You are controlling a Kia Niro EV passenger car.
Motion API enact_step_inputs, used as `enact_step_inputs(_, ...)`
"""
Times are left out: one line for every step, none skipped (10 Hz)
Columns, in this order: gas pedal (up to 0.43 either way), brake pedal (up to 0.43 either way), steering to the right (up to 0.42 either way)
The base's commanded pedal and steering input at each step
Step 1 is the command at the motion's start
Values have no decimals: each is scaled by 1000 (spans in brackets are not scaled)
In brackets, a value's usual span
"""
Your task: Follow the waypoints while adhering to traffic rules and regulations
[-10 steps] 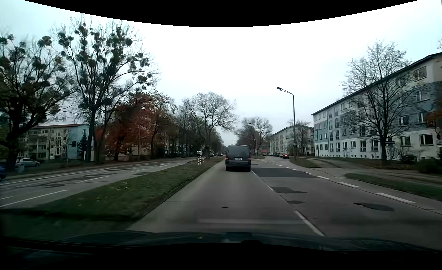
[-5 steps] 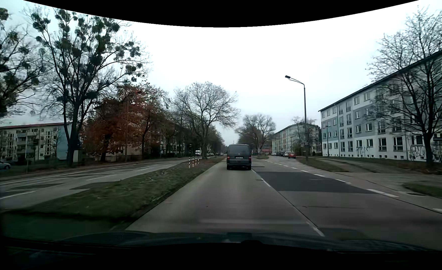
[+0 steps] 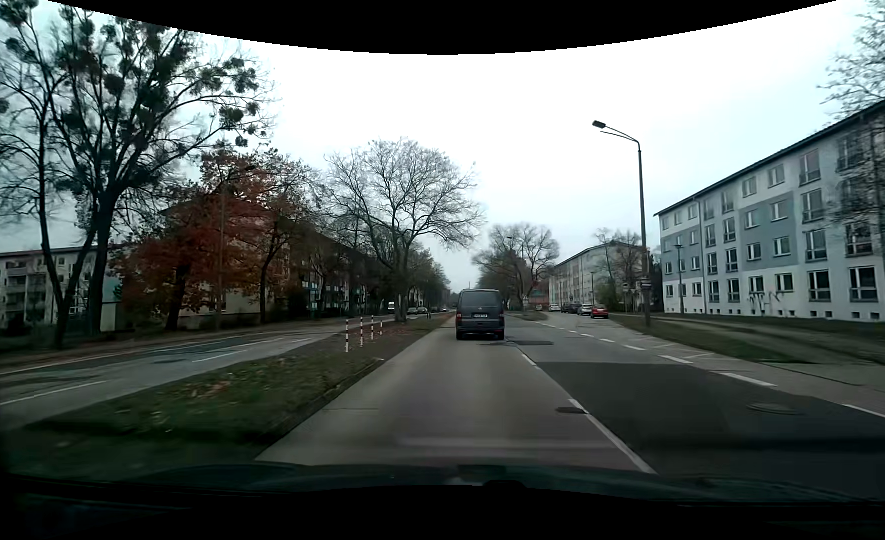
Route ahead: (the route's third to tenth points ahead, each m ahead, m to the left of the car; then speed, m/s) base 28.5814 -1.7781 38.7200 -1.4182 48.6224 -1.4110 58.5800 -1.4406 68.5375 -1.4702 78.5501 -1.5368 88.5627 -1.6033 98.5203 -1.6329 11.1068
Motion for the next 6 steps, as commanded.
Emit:
enact_step_inputs(197,0,-1)
enact_step_inputs(197,0,-1)
enact_step_inputs(197,0,-1)
enact_step_inputs(197,0,-1)
enact_step_inputs(197,0,0)
enact_step_inputs(197,0,0)
